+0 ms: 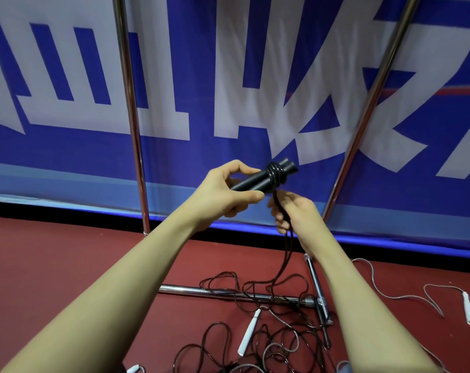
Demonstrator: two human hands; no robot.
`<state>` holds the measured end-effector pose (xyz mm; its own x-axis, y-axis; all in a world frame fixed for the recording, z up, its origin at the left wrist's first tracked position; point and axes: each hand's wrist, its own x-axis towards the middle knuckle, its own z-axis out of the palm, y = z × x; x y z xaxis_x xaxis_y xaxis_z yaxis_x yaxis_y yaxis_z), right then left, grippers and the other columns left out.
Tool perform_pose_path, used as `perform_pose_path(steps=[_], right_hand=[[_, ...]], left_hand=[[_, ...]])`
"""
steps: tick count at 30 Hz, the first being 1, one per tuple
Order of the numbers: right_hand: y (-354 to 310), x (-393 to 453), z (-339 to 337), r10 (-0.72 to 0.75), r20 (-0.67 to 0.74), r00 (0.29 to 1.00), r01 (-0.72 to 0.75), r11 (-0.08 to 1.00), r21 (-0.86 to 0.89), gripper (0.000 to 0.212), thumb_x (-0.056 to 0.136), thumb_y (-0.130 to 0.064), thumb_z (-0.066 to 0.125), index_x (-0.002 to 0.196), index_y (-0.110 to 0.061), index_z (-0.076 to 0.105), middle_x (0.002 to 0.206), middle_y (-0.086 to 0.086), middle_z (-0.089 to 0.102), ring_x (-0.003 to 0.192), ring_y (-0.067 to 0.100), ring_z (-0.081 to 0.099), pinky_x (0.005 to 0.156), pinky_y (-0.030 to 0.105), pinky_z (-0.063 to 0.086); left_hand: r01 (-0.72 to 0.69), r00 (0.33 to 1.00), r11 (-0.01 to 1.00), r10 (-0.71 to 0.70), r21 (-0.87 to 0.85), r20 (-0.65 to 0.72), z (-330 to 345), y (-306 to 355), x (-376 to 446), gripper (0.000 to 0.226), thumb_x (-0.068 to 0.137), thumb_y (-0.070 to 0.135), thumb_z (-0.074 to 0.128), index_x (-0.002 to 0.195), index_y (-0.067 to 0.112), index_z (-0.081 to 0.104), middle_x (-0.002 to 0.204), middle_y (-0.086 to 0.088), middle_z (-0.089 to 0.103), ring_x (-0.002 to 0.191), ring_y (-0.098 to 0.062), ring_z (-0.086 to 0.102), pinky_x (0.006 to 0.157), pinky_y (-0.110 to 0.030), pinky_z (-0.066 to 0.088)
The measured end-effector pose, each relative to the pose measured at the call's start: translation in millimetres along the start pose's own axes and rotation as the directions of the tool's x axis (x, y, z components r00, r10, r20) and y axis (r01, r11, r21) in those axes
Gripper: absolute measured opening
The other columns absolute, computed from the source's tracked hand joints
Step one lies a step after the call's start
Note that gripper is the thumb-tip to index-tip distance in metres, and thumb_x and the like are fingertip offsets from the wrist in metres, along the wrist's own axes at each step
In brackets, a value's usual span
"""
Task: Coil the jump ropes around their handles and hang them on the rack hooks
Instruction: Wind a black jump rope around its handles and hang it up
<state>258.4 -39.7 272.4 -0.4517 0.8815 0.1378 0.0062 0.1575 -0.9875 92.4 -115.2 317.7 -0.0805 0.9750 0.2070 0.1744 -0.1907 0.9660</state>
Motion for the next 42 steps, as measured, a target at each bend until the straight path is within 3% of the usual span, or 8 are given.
perform_pose_path(steps=[8, 12, 16, 20, 25, 33, 38, 42], right_hand=[[0.7, -9.6, 6.6, 0.065, 0.301, 0.951, -0.082, 0.996, 0.043, 0.009, 0.091, 0.002, 0.056, 0.093, -0.004, 0.064, 0.060, 0.007, 0.051, 0.045, 0.014, 0.047, 0.056, 0.034, 0.055], [0.9, -11.0, 7.5, 0.114, 0.385, 0.916, -0.154, 0.985, 0.074, 0.014, 0.081, -0.004, 0.066, 0.094, -0.002, 0.066, 0.060, 0.008, 0.055, 0.046, 0.016, 0.052, 0.056, 0.034, 0.055], [-1.8, -12.7, 13.2, 0.080, 0.421, 0.904, -0.180, 0.963, 0.203, 0.018, 0.076, -0.009, 0.061, 0.092, -0.001, 0.063, 0.058, 0.005, 0.055, 0.043, 0.013, 0.049, 0.049, 0.027, 0.050], [-3.2, -12.7, 14.3, 0.056, 0.431, 0.901, -0.174, 0.955, 0.241, 0.018, 0.077, -0.008, 0.059, 0.093, 0.000, 0.062, 0.057, 0.004, 0.052, 0.042, 0.011, 0.045, 0.046, 0.024, 0.045], [-6.0, -10.7, 12.1, 0.017, 0.394, 0.919, -0.112, 0.969, 0.220, 0.007, 0.077, -0.010, 0.060, 0.078, -0.004, 0.056, 0.059, 0.004, 0.051, 0.046, 0.014, 0.046, 0.047, 0.027, 0.046], [-11.8, -6.9, 7.2, 0.078, 0.192, 0.978, -0.090, 0.995, 0.051, 0.034, 0.096, -0.018, 0.054, 0.065, -0.005, 0.055, 0.046, -0.002, 0.037, 0.033, 0.007, 0.026, 0.035, 0.015, 0.022], [-11.5, -4.3, 4.2, 0.045, 0.021, 0.999, -0.045, 0.998, -0.032, 0.036, 0.091, -0.023, 0.062, 0.059, -0.009, 0.053, 0.042, -0.007, 0.026, 0.036, 0.006, 0.017, 0.036, 0.015, 0.017], [-11.1, -4.6, 6.0, 0.047, -0.054, 0.997, -0.045, 0.998, 0.043, 0.035, 0.090, -0.023, 0.063, 0.058, -0.011, 0.056, 0.044, -0.005, 0.045, 0.037, 0.008, 0.039, 0.040, 0.018, 0.033]], left_hand=[[0.026, 0.987, 0.978, 0.008, 0.206, -0.160, -2.4, -24.1, 9.7, 0.024, 0.079, 0.010, 0.077, 0.093, 0.025, 0.064, 0.074, -0.008, 0.062, 0.051, -0.015, 0.042, 0.051, -0.025, 0.037], [0.037, 0.973, 0.962, 0.027, 0.270, -0.228, -10.2, -38.7, 14.0, 0.025, 0.077, 0.014, 0.079, 0.093, 0.027, 0.066, 0.075, -0.008, 0.063, 0.053, -0.013, 0.045, 0.060, -0.027, 0.041], [0.061, 0.963, 0.929, 0.042, 0.365, -0.267, -19.2, -50.1, 16.1, 0.027, 0.077, 0.015, 0.079, 0.100, 0.023, 0.067, 0.074, -0.006, 0.063, 0.046, -0.002, 0.042, 0.052, -0.017, 0.035], [0.062, 0.986, 0.903, 0.011, 0.426, -0.167, -24.1, -55.4, 13.2, 0.027, 0.078, 0.011, 0.079, 0.098, 0.023, 0.067, 0.073, -0.004, 0.065, 0.045, -0.007, 0.041, 0.049, -0.019, 0.035], [0.041, 0.999, 0.885, -0.050, 0.464, 0.007, -26.1, -50.3, 11.5, 0.030, 0.075, 0.007, 0.081, 0.094, 0.023, 0.067, 0.076, -0.009, 0.066, 0.043, -0.009, 0.046, 0.050, -0.021, 0.043], [0.018, 0.939, 0.891, -0.170, 0.454, 0.297, -24.1, -36.9, 1.9, 0.033, 0.071, -0.004, 0.080, 0.080, 0.024, 0.067, 0.073, -0.002, 0.068, 0.057, -0.012, 0.056, 0.053, -0.022, 0.047], [0.026, 0.931, 0.931, -0.155, 0.363, 0.331, -21.7, -26.2, -4.7, 0.028, 0.069, -0.003, 0.082, 0.082, 0.018, 0.070, 0.076, -0.009, 0.072, 0.059, -0.017, 0.058, 0.056, -0.028, 0.047], [0.014, 0.955, 0.962, -0.094, 0.273, 0.281, -17.3, -14.2, -7.3, 0.028, 0.068, -0.003, 0.082, 0.084, 0.015, 0.068, 0.072, -0.002, 0.071, 0.051, -0.017, 0.054, 0.051, -0.025, 0.042]])
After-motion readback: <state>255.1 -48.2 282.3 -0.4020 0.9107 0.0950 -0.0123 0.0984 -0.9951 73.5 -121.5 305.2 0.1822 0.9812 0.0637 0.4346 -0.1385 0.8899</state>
